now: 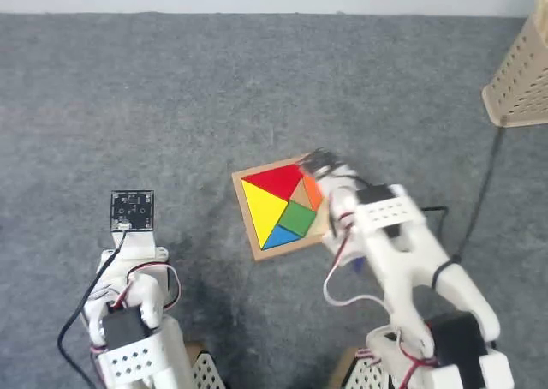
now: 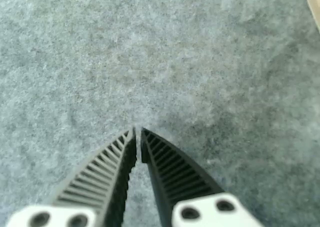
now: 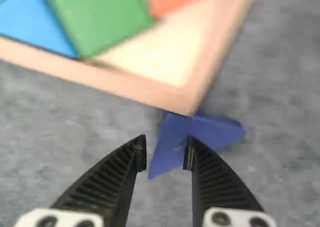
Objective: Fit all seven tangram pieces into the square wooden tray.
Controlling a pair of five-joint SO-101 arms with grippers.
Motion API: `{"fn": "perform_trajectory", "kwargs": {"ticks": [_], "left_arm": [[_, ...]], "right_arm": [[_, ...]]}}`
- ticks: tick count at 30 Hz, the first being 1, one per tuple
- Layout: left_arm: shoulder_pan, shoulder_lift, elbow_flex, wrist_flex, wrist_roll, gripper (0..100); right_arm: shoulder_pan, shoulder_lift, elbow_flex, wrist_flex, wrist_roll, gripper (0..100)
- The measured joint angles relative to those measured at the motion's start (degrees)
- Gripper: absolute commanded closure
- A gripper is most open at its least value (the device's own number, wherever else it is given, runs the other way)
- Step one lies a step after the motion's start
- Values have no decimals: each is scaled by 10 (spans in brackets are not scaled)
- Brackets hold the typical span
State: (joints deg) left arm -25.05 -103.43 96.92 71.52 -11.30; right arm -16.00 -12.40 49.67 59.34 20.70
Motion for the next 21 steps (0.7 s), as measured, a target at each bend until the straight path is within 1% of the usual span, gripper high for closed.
{"fn": "perform_trajectory", "kwargs": {"ticks": [3, 5, 12, 19, 21], "left_arm": [[0, 0, 0, 0, 0, 987], [0, 0, 0, 0, 0, 987], [0, 0, 0, 0, 0, 987], [0, 0, 0, 0, 0, 987], [0, 0, 0, 0, 0, 987]], "right_arm": [[55, 4, -5, -4, 13, 840], [72, 15, -10, -5, 13, 840], [78, 26, -72, 52, 15, 840], [79, 14, -105, 49, 16, 841], [78, 14, -105, 36, 31, 840]]}}
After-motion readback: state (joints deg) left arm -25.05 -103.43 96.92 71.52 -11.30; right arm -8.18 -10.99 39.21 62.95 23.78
